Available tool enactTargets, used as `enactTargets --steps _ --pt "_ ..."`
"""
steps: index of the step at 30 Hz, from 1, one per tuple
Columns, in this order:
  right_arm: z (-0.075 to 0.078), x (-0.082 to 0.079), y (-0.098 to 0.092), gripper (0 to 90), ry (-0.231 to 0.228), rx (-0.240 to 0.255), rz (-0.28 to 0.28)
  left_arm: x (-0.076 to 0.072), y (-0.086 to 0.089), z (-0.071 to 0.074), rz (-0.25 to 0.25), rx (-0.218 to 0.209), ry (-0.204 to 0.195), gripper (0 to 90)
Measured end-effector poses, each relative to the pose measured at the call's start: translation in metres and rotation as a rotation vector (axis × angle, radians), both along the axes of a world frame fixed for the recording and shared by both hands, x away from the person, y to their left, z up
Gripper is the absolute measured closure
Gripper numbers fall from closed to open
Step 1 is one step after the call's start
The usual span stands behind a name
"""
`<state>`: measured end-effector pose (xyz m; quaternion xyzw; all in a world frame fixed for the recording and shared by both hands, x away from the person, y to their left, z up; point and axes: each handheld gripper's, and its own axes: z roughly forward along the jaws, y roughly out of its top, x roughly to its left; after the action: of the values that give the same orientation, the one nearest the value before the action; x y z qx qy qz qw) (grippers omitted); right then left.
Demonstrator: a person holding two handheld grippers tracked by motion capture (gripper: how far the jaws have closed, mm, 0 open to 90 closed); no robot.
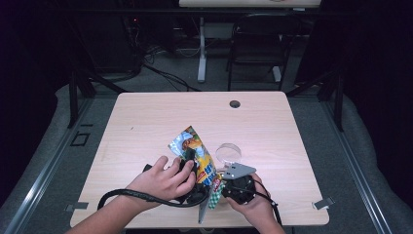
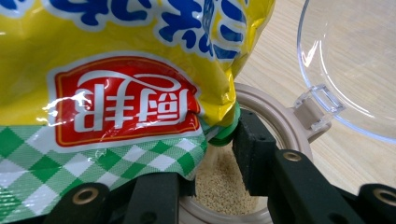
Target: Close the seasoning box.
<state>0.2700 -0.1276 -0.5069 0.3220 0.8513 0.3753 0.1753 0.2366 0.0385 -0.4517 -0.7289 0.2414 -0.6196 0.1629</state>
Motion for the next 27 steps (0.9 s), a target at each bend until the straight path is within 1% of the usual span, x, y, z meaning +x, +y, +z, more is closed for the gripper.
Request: enactTargets --steps 3,4,11,12,14,16,20,21,23,24,25,27 --pt "0.0004 0.0 -0.0002 70.9 -0.001 -0.005 -0.001 -0.0005 -0.0006 0.0008 0.005 0.007 -0.003 78.6" --pt "0.0 -0.0002 0.0002 70.9 -0.004 0.004 -0.006 -0.0009 -0.0011 0.0013 0.012 0.01 0.003 78.6" --pt "0.0004 0.0001 0.001 70.9 -0.002 -0.001 -0.005 -0.0004 -0.0017 0.0023 0.011 0.01 0.004 78.7" --pt "0.0006 0.0002 0.0009 71.0 0.0 -0.002 -0.004 -0.0004 -0.0022 0.003 0.013 0.018 0.004 78.7" --pt "0.0009 0.0002 0.0008 71.0 0.002 -0.001 -0.002 -0.0005 -0.0024 0.0034 0.013 0.02 0.004 78.7" --pt "0.0012 0.0003 0.0005 70.9 0.003 -0.001 -0.001 -0.0005 -0.0023 0.0034 0.007 0.009 0.003 78.7" --pt "0.0013 -0.0001 0.0005 70.9 0.005 0.008 -0.003 -0.001 -0.0027 0.0043 0.007 0.012 0.002 78.7" --pt "0.0008 -0.0001 0.0008 71.0 0.004 0.017 -0.003 -0.0011 -0.0027 0.0045 0.008 0.012 0.004 78.7" --pt "0.0016 0.0 0.0005 71.0 0.008 0.01 0.002 -0.0009 -0.0026 0.0046 0.007 0.004 0.009 78.7" --pt "0.0008 -0.0004 0.001 71.0 0.006 0.023 -0.007 -0.0009 -0.0025 0.0047 0.005 0.004 0.01 78.7" --pt "0.002 -0.0002 0.0003 70.9 0.012 0.007 0.0 -0.0009 -0.0025 0.0048 0.005 0.004 0.01 78.7" --pt "0.0024 -0.0005 0.0005 71.0 0.015 0.011 -0.001 -0.001 -0.0024 0.005 0.004 0.004 0.01 78.7"
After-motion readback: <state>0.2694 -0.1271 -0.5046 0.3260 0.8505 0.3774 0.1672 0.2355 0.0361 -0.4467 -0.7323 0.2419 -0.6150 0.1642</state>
